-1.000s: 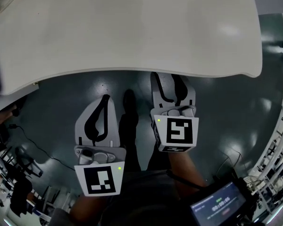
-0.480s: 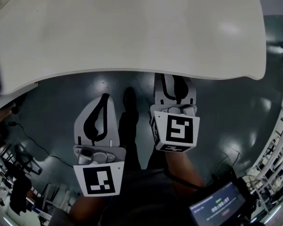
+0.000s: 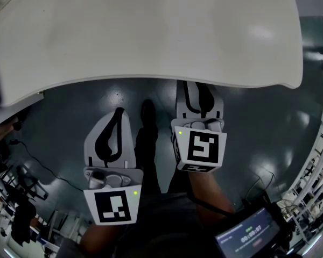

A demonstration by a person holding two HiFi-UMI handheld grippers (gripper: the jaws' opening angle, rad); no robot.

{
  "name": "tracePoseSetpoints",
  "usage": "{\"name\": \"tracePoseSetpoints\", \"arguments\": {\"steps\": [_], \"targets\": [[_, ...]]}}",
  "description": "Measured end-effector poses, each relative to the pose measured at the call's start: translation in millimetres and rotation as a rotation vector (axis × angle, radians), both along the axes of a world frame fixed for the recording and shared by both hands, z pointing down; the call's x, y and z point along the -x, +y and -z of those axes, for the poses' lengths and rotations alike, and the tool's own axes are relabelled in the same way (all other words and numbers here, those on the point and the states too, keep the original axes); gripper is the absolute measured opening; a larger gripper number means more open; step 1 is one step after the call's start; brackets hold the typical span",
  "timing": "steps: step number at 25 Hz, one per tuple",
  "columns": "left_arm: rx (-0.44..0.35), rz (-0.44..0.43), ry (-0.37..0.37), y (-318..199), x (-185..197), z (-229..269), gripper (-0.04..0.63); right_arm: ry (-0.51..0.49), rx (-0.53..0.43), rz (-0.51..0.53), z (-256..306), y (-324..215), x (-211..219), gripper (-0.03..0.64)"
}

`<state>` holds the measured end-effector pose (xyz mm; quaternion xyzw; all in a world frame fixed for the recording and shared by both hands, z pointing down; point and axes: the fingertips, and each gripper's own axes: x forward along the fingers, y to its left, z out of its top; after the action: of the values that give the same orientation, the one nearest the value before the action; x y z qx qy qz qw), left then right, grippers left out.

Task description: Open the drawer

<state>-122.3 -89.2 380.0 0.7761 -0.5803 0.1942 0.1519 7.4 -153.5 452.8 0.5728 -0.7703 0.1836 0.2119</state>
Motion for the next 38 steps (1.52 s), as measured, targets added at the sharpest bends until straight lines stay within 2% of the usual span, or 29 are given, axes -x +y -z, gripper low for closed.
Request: {"name": "tracePoseSetpoints", "arguments": {"steps": [18, 38], "targets": [[-0.001, 0.01, -0.002, -0.6, -0.2, 2.5, 0.015, -0.034, 0.012, -0.065, 0.2, -3.3, -10.1, 0.129], [-0.002, 0.005, 0.001, 0.4, 0.3, 1.9, 0.015, -0.031, 0.004, -0.043, -2.0, -4.0, -8.7, 0.121]]}}
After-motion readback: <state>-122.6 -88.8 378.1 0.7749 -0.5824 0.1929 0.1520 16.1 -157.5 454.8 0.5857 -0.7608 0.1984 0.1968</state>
